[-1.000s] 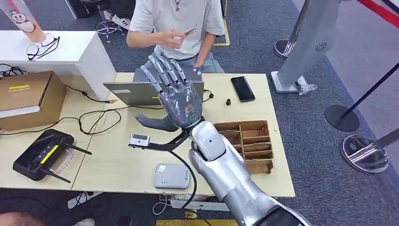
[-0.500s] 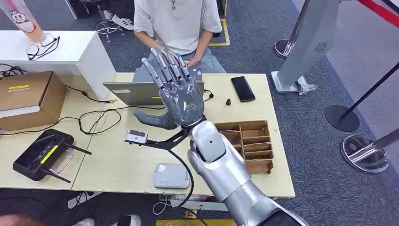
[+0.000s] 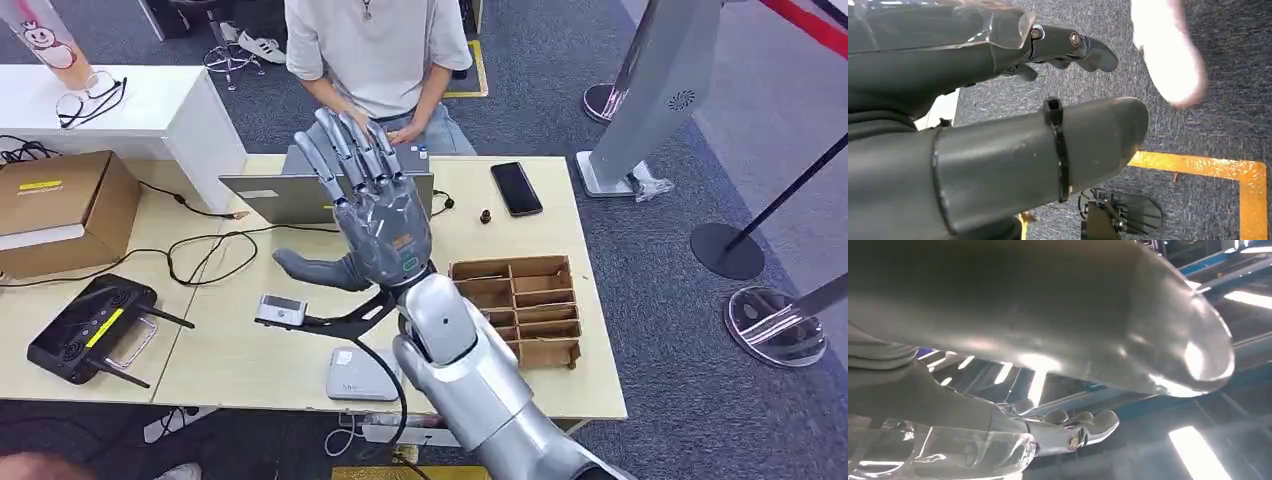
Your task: Pass the card to the sensor for recognition and then transmit it.
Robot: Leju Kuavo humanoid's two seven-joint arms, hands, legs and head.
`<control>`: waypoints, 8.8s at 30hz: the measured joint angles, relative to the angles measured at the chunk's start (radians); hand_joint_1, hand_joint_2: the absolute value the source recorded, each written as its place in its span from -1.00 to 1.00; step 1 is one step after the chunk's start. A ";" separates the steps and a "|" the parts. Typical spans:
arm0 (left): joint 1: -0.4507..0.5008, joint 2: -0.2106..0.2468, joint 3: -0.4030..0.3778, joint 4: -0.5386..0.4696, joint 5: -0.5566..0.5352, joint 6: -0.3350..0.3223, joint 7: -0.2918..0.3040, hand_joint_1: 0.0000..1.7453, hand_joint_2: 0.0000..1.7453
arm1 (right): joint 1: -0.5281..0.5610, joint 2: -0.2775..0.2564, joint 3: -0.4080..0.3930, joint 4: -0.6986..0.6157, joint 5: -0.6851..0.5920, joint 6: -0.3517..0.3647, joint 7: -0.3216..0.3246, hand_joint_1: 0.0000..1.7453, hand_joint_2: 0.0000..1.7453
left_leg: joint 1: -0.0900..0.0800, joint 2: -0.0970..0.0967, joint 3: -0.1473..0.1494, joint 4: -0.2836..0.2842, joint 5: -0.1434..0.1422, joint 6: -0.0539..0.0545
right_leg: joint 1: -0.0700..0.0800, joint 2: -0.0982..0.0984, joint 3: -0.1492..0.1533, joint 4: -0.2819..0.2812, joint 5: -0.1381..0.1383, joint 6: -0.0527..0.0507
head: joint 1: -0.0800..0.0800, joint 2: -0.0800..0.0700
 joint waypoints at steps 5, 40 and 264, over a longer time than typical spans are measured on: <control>0.000 0.000 0.003 0.000 0.010 -0.009 -0.002 -1.00 -1.00 | 0.011 -0.021 0.019 0.020 -0.034 -0.008 -0.032 -1.00 -1.00 | 0.000 0.000 0.000 0.000 0.000 0.000 | 0.000 0.000 0.000 0.000 0.000 0.000 | 0.000 0.000; 0.069 0.042 0.072 0.000 0.085 -0.064 -0.088 -1.00 -1.00 | 0.216 -0.392 -0.001 -0.210 -0.092 0.145 -0.014 -1.00 1.00 | 0.000 0.000 0.000 0.000 -0.001 0.000 | 0.000 0.000 0.000 -0.001 0.000 0.000 | 0.000 0.000; 0.068 0.034 0.071 0.000 0.043 -0.082 -0.109 -1.00 -1.00 | 0.324 -0.707 -0.074 -0.413 -0.322 0.562 0.057 -1.00 1.00 | 0.000 -0.001 -0.001 0.000 -0.001 0.001 | 0.000 -0.001 0.000 -0.001 0.000 0.000 | 0.000 0.000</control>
